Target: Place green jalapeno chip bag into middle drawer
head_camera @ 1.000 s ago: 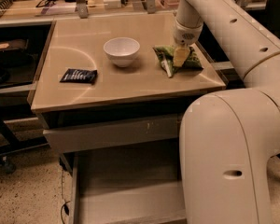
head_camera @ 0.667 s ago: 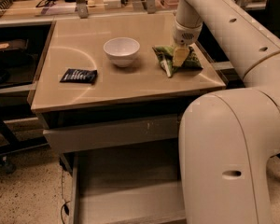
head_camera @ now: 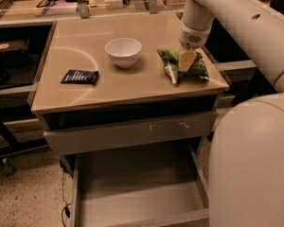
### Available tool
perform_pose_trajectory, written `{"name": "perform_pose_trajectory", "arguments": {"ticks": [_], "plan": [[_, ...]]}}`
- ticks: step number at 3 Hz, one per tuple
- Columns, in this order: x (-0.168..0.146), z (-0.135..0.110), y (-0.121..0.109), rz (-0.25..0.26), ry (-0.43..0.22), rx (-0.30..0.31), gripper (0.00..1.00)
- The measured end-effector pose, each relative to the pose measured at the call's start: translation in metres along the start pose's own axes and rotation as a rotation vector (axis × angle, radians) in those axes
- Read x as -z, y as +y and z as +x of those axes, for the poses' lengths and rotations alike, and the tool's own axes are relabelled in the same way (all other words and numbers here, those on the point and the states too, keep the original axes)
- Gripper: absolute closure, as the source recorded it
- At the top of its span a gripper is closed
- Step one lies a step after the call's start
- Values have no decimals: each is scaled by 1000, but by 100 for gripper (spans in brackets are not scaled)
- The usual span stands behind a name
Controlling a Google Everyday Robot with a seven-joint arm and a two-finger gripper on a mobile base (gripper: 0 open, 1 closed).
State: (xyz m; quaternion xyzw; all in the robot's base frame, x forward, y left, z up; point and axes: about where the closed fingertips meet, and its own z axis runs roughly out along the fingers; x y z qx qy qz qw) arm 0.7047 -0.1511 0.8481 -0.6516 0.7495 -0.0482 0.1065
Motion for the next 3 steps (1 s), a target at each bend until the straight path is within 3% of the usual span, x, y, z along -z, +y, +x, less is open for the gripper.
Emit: {"name": "perform_pose_trajectory", "arguments": {"ticks": [1,2,3], "plan": [[8,5,38,-21,16,-27,100],[8,5,38,-21,16,-27,100],[17,6,54,-22,26,-35,100]]}}
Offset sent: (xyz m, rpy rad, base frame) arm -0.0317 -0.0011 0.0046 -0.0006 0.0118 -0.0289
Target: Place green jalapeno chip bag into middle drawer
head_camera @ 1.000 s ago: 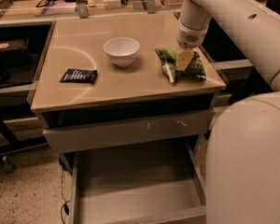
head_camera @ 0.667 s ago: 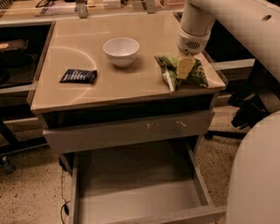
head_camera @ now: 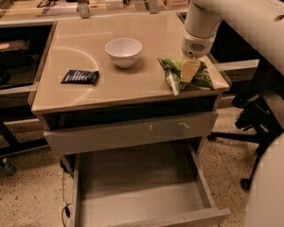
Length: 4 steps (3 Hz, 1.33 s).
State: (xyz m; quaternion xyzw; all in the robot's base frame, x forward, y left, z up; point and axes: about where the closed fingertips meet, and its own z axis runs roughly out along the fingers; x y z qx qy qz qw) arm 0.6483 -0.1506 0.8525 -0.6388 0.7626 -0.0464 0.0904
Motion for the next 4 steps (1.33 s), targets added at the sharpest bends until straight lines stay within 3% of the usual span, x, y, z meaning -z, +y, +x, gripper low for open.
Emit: {"name": "perform_pose_trajectory", "arguments": {"ticks": [1,2,3,4], "plan": [[22,-2,60,-22,6,-52,100],[27,-8,127,-89,6,-91,100],[19,-6,147,-118,24,-90,100],[15,-6,148,-127,9,-95,100]]}}
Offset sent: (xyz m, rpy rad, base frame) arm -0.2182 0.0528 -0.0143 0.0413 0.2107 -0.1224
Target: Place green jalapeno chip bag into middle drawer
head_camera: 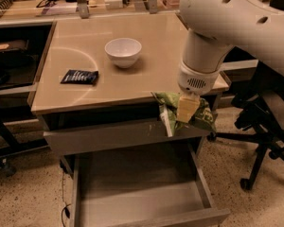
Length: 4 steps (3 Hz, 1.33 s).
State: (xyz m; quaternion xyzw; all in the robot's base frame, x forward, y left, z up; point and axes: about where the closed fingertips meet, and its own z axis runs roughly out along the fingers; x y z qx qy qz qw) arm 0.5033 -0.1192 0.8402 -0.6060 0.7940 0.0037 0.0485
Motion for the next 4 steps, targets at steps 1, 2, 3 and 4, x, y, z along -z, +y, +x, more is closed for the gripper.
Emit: {"name": "perform_pose_trajectory", "arguments": {"ticks": [1,2,3,4], "plan": [[-33,-16,32,-71,-50,7,100],[-106,-35,88,-232,-57,46,100],[-106,-35,88,-231,-58,46,100],[-140,-43,95,-251,-86,10,100]]}}
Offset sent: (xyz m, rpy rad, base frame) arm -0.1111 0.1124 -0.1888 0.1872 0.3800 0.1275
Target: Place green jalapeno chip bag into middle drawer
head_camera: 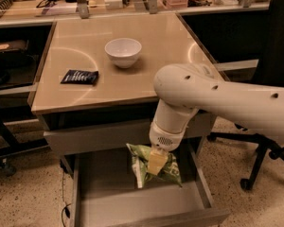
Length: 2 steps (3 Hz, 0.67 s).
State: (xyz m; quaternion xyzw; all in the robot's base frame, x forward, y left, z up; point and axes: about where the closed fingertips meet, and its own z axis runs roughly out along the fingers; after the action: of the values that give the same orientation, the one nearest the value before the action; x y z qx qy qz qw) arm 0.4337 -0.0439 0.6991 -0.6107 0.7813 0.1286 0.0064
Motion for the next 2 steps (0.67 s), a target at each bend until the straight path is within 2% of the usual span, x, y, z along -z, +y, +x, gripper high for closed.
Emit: {"name": "perform_pose_trajectory", "arguments": {"ticks": [1,2], "plan": [[-54,-3,-16,-19,-70,-85,100],[-101,-9,-31,-64,-119,-136,100]]}}
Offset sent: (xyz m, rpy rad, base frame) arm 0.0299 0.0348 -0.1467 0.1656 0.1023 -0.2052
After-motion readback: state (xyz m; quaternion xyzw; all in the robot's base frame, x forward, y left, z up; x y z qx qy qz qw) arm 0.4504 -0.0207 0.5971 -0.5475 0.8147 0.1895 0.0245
